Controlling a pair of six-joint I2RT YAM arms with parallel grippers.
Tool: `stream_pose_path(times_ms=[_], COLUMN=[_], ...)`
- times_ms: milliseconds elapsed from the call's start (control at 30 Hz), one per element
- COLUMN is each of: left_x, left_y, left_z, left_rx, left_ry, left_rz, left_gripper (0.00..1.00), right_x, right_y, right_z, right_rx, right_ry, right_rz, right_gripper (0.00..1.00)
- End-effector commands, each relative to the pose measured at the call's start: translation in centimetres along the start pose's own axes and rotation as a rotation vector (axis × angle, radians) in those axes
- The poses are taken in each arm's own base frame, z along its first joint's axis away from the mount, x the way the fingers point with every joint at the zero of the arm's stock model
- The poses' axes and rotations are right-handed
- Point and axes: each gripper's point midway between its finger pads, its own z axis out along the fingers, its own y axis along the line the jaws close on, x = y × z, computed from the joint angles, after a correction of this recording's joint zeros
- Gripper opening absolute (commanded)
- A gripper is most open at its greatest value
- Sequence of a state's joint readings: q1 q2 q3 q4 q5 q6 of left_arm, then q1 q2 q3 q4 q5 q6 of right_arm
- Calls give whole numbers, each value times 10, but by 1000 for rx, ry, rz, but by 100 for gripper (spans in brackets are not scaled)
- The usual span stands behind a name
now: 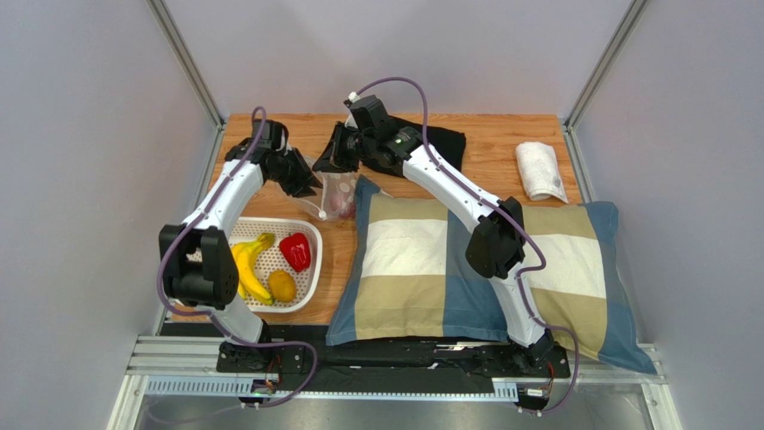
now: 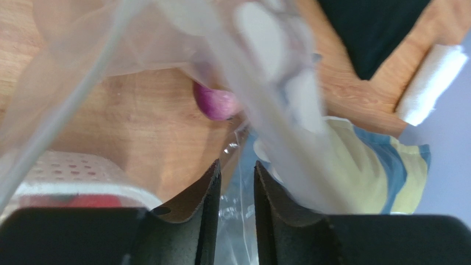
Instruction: Open the zip-top bag and remove the fake food
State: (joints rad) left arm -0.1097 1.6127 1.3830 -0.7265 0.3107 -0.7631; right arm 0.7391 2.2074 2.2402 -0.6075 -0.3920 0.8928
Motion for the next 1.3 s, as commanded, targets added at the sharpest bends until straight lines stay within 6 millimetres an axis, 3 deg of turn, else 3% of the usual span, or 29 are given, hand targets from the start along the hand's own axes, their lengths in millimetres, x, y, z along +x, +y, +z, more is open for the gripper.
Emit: stream_pose_path(times_ms=[0,200,300,433,500,533,600,733,867,967,1067,1267], left_x=[-4,-13,-10,1,6,11,17,47,57,52,54,62], left_y=[-7,-11,-12,-2,-1,-4,-7,-24,-12,-4,-8,18], left_z=[7,1,1,19,31,36,47,65,67,62,61,60], left_rx=[22,4,3,-24,-27,-31,-36,-27,-100,-137,-114,-255], left_ry=[19,19,53,129,163,181,228,337,344,305,314,371], left_rz=[0,66,89,85,112,132,176,274,322,354,372,400], left_gripper=[42,52,57,59,59,59,58,57,56,58,62,63], right_x=[-11,-18,-22,-29,-24,-23,-15,-9,-15,-13,-11,-13], right_y=[30,68,73,49,22,20,-10,-40,-50,-59,-65,-65], right_z=[6,7,4,6,10,5,9,5,-6,-10,-12,-14], right_rx=[-115,-275,-326,-290,-241,-238,-191,-139,-93,-79,-72,-67], right_ry=[-7,32,30,22,36,39,56,75,65,71,73,68], right_rz=[68,217,261,262,261,256,266,227,178,184,193,192], right_gripper=[0,0,0,0,0,0,0,0,0,0,0,0])
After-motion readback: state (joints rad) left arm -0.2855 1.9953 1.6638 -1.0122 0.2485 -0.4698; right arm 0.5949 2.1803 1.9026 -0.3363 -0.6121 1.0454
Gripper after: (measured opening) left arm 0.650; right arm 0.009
